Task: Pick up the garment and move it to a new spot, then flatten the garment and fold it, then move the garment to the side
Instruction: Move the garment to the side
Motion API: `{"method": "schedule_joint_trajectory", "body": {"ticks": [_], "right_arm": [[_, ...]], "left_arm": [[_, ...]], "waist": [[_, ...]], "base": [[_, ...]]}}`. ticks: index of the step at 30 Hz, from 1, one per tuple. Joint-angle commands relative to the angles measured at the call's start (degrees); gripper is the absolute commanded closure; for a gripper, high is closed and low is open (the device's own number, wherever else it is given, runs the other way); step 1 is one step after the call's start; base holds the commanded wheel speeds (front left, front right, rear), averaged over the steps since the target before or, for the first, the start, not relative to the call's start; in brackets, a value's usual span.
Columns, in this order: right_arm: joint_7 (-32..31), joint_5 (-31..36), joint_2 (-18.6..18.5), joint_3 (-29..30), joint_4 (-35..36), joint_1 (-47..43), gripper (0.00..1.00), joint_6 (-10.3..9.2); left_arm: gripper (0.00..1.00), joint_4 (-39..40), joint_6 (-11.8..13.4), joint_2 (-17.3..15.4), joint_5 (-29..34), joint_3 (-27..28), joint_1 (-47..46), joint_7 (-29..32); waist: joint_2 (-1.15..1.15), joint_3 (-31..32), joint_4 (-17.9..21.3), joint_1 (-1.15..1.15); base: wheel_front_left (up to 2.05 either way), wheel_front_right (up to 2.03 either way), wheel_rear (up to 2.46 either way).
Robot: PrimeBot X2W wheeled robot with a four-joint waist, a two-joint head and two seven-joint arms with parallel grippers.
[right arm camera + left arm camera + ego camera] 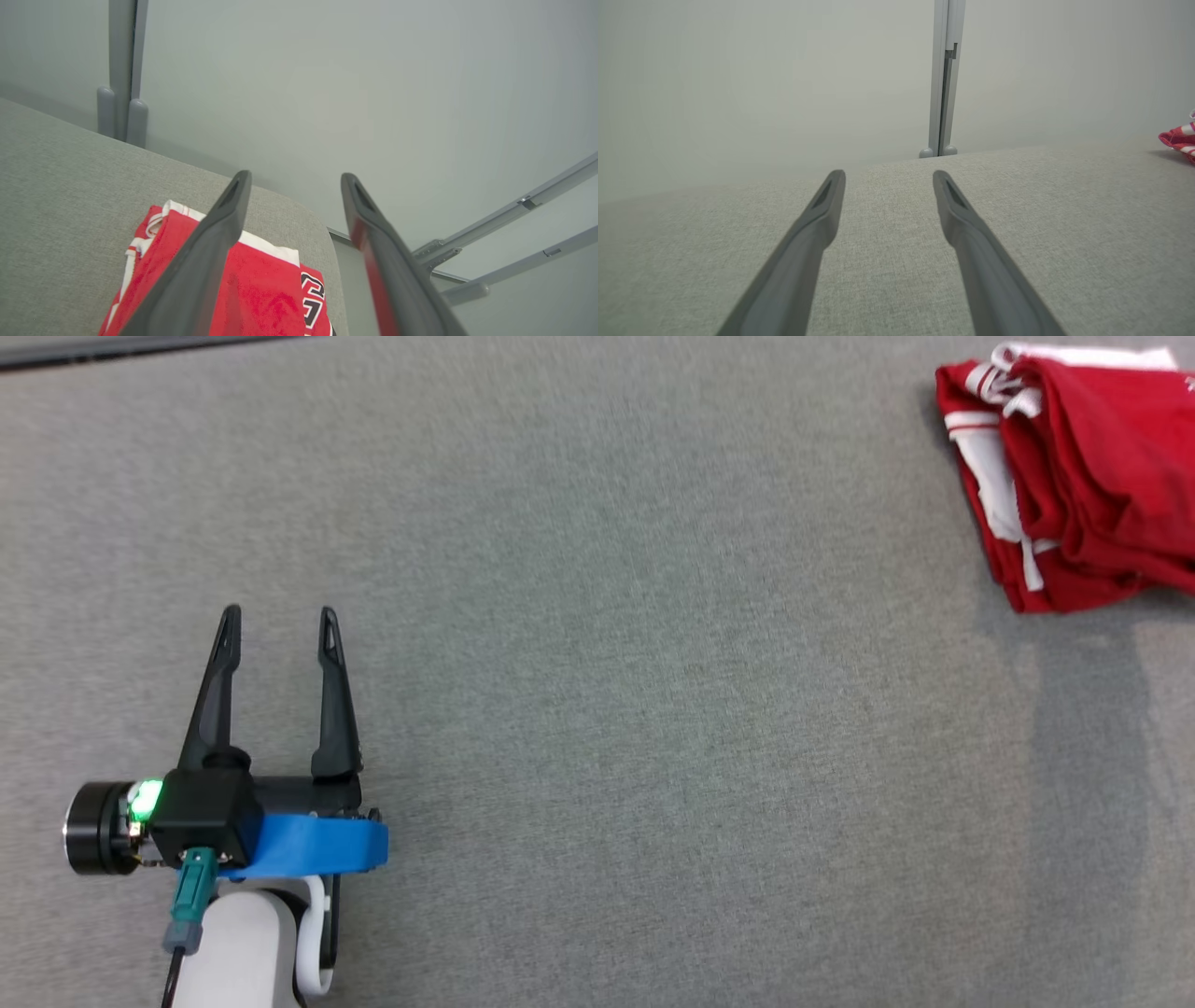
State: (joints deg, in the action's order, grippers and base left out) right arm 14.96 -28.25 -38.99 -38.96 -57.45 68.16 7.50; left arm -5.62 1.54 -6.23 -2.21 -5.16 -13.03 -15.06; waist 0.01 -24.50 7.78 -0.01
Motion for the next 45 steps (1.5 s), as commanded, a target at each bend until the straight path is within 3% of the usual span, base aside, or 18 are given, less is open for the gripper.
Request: {"method": "schedule_joint_trajectory", "body": {"ticks": [1,9,19,36,45], "right_arm": [[0.21,0.40,0.57,1.00,1.62,-1.57,0.00,-0.01],[0.21,4.38,6.39,7.77,13.60,-13.59,0.00,-0.01],[0.21,5.85,13.88,11.40,21.87,-27.49,0.00,-0.01],[0.22,10.14,21.14,25.60,34.79,-51.71,0.00,0.00],[0.22,13.74,26.29,30.04,39.86,-59.57,0.00,0.00]], "left_arm": [[0.00,-0.15,0.37,0.11,-0.28,0.31,0.74,-0.13],[0.00,-1.64,0.40,0.92,-1.29,1.55,5.11,-0.12],[0.00,-2.98,-0.17,1.49,-1.75,2.61,10.53,-0.13],[0.00,-4.58,-1.01,1.99,-2.14,4.12,15.08,-0.13],[0.00,-5.24,-1.44,2.14,-2.08,4.48,14.91,-0.13]], "waist": [[-0.01,1.37,0.26,0.01],[-0.01,9.12,-3.01,0.01],[-0.01,17.19,-5.60,0.01],[-0.01,22.60,-5.07,0.01],[-0.01,23.87,-4.44,0.01]], "base": [[0.00,0.00,0.00],[0.00,0.00,0.00],[0.00,0.00,0.00],[0.00,0.00,0.00],[0.00,0.00,0.00]]}}
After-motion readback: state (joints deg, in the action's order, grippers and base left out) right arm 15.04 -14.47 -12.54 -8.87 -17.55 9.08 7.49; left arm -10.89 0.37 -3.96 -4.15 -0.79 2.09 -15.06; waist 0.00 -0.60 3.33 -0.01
